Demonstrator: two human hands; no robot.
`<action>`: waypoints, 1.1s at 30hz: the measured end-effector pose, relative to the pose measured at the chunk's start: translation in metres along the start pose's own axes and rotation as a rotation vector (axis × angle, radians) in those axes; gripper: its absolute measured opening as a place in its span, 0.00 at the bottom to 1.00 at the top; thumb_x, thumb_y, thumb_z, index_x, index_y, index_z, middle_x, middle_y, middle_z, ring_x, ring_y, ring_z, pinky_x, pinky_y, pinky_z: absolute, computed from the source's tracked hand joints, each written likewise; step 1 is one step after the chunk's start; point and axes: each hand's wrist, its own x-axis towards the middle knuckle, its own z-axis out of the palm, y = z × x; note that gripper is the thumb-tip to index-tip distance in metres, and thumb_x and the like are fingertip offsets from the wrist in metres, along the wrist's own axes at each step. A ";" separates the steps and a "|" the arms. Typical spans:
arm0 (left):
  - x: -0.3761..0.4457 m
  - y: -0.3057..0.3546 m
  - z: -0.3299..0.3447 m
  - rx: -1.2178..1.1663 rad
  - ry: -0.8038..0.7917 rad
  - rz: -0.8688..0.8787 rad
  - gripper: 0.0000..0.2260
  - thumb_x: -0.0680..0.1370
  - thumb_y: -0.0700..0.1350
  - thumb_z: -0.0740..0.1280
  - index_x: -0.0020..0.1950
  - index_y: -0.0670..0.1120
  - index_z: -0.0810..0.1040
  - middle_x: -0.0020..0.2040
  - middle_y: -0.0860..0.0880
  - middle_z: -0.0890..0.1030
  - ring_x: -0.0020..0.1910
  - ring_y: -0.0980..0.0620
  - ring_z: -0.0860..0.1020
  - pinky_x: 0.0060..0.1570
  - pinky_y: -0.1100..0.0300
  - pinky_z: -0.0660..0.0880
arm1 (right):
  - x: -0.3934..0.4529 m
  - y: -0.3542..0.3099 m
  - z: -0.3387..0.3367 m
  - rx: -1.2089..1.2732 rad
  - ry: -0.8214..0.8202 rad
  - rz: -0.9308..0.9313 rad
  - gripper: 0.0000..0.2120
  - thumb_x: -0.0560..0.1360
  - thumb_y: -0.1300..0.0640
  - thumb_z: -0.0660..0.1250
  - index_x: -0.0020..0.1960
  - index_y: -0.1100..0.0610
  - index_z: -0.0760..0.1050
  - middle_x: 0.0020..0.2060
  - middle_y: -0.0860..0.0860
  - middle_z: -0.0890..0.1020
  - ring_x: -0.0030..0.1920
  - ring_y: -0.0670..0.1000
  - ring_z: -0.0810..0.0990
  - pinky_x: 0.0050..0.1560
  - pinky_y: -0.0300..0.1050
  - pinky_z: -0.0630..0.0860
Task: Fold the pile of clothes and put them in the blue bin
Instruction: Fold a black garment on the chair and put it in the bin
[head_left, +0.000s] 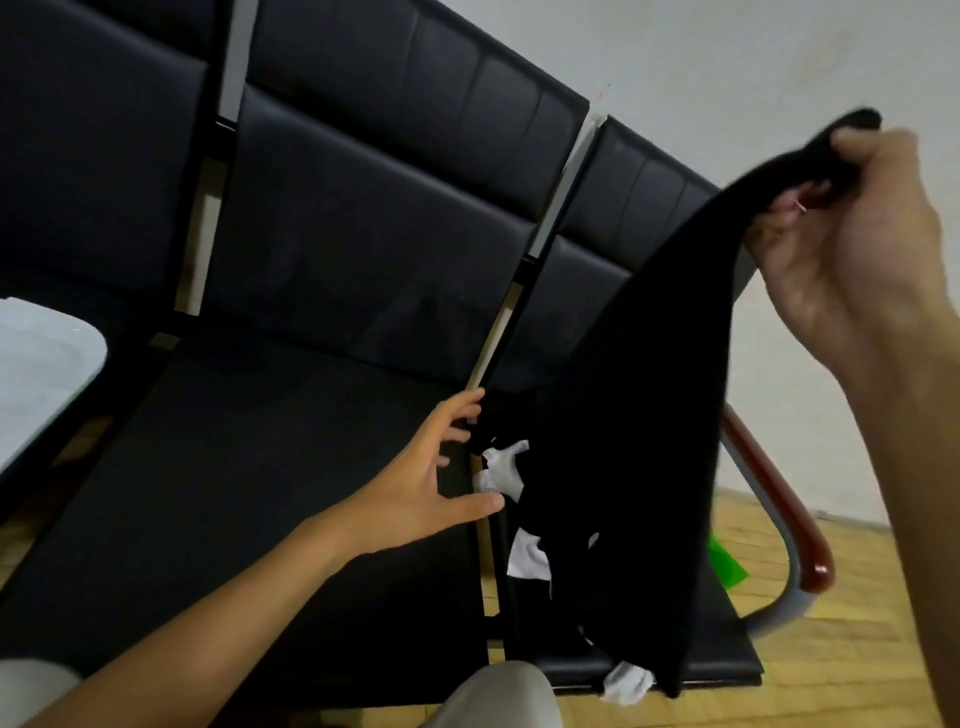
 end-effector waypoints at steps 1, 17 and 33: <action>0.000 0.003 -0.003 -0.002 0.010 0.019 0.45 0.69 0.56 0.77 0.77 0.67 0.50 0.74 0.66 0.60 0.72 0.64 0.63 0.70 0.57 0.65 | -0.003 0.000 0.014 0.031 -0.061 0.014 0.14 0.81 0.59 0.56 0.37 0.55 0.64 0.28 0.48 0.68 0.27 0.44 0.69 0.28 0.35 0.66; -0.032 0.017 -0.113 0.384 0.096 -0.074 0.17 0.76 0.57 0.70 0.63 0.54 0.78 0.60 0.60 0.74 0.63 0.57 0.74 0.67 0.51 0.72 | -0.022 0.035 0.066 -0.146 -0.203 0.213 0.12 0.78 0.57 0.66 0.36 0.53 0.78 0.33 0.47 0.77 0.37 0.46 0.79 0.54 0.45 0.79; -0.041 0.013 -0.120 0.902 0.948 -0.015 0.08 0.76 0.38 0.68 0.51 0.45 0.70 0.49 0.45 0.73 0.46 0.45 0.73 0.44 0.48 0.73 | -0.009 0.061 0.087 0.153 0.080 0.286 0.08 0.81 0.68 0.58 0.45 0.67 0.72 0.36 0.58 0.80 0.31 0.51 0.84 0.41 0.44 0.83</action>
